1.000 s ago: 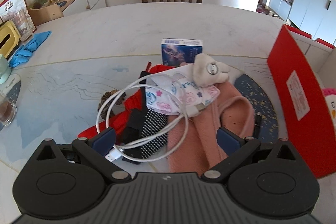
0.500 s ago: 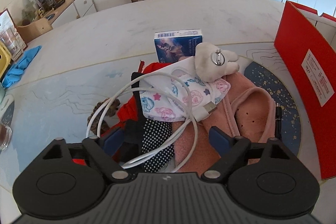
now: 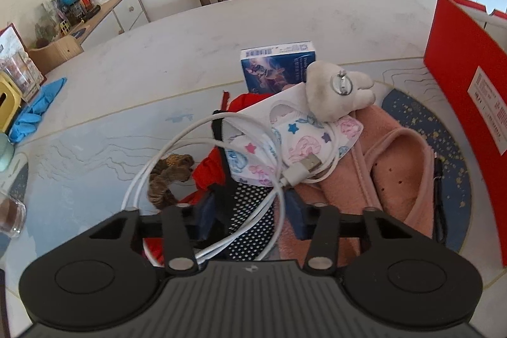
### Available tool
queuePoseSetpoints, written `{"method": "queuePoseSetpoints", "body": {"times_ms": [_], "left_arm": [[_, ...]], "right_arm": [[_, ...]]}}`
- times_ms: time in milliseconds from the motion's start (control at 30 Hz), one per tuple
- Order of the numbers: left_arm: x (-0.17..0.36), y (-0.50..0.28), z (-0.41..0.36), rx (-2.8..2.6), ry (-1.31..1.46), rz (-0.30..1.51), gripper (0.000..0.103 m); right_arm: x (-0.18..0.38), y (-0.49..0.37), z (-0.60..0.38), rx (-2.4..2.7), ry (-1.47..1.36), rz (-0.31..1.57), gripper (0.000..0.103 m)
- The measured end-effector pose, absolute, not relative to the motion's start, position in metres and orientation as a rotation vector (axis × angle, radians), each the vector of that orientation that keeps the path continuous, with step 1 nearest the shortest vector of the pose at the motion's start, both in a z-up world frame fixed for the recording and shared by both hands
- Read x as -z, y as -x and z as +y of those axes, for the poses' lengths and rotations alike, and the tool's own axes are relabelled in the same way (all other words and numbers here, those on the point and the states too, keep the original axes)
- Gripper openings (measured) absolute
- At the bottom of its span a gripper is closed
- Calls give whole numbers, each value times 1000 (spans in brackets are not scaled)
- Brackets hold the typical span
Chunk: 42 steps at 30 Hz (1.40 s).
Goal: Organize objects
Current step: 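Close the left gripper on the white charging cable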
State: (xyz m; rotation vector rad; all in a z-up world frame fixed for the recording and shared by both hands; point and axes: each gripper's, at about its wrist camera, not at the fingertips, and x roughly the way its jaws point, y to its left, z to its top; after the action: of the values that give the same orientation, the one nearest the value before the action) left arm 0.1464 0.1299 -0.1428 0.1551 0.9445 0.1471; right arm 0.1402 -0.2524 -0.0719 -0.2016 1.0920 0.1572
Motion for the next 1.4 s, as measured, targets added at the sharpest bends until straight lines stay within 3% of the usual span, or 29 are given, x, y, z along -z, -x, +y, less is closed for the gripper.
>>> {"method": "queuePoseSetpoints", "body": {"times_ms": [500, 1100, 1400], "left_arm": [[118, -121, 140, -119, -89, 902, 6], [115, -95, 145, -49, -31, 923, 4], [136, -104, 132, -8, -98, 976, 18]], "right_arm": [[73, -141, -252, -161, 204, 1091, 5], [73, -142, -252, -172, 206, 1093, 5], [73, -142, -252, -171, 204, 1094, 5]]}}
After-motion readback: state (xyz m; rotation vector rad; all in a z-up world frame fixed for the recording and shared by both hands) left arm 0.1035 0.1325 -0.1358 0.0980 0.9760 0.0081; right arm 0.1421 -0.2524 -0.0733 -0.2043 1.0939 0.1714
